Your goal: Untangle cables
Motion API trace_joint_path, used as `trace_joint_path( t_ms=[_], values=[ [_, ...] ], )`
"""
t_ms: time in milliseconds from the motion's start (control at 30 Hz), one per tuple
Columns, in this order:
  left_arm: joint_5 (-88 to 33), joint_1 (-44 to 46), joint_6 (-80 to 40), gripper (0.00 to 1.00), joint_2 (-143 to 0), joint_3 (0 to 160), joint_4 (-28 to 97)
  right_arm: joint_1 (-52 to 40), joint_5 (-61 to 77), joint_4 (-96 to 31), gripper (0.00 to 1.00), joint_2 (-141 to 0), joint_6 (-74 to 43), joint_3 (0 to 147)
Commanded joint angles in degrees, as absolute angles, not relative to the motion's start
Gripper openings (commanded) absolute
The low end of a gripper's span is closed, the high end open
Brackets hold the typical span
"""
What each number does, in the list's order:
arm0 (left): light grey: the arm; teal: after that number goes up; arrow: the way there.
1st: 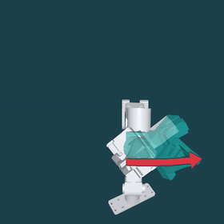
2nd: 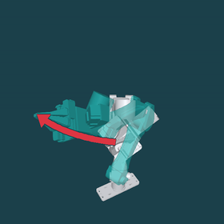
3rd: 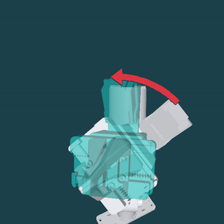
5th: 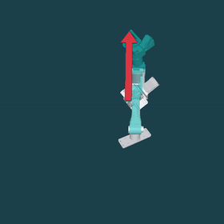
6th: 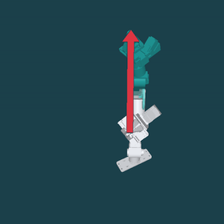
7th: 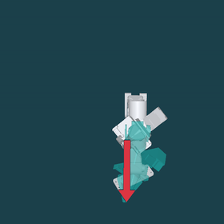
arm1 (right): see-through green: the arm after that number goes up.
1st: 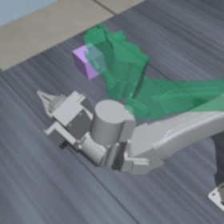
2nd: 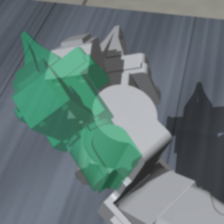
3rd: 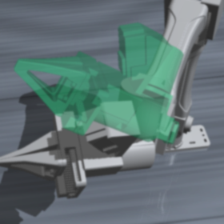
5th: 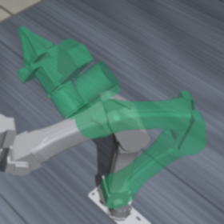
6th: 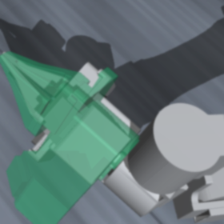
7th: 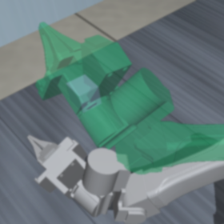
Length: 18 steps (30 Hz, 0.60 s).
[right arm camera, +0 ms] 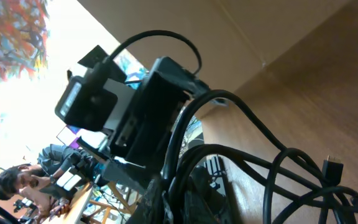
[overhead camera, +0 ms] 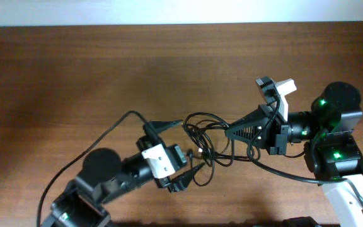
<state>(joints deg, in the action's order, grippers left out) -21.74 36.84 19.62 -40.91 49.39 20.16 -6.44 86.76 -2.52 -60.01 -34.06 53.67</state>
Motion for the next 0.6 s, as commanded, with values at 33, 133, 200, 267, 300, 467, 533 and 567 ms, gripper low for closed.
trace_joint_path(
  t_ms=[33,133,200,267,300,467,533,567],
  values=[
    [-24.14,36.97,27.57,0.99,-46.81,49.56,17.06,-6.81,88.92,-2.11,0.04,-59.72,-33.3,54.43],
    [-21.61,36.97,26.61,0.99,-51.31,49.56,8.93,-6.79,88.92,-2.13,0.04,-59.72,-33.3,54.43],
    [-21.61,36.97,26.22,0.99,-53.21,49.56,5.02,-6.79,88.92,-2.13,0.04,-59.72,-33.3,54.43],
    [-19.11,36.97,26.22,0.99,-54.22,49.56,4.54,-6.79,88.92,-2.13,0.04,-59.72,-33.3,54.43],
    [-16.84,36.97,26.22,0.99,-54.74,49.56,4.56,-6.79,88.92,-2.13,0.04,-59.72,-33.3,54.43],
    [-15.25,36.97,26.15,0.16,-56.01,49.56,4.54,-6.79,88.9,-2.11,0.04,-59.75,-33.3,54.43],
    [-15.2,36.95,23.4,0.0,-55.13,49.56,4.6,-6.79,88.9,-2.11,0.04,-59.75,-33.3,54.43],
    [-15.18,36.97,23.4,0.0,-54.63,49.56,4.78,-6.79,88.82,-2.11,0.04,-59.75,-33.3,54.43]
  ],
)
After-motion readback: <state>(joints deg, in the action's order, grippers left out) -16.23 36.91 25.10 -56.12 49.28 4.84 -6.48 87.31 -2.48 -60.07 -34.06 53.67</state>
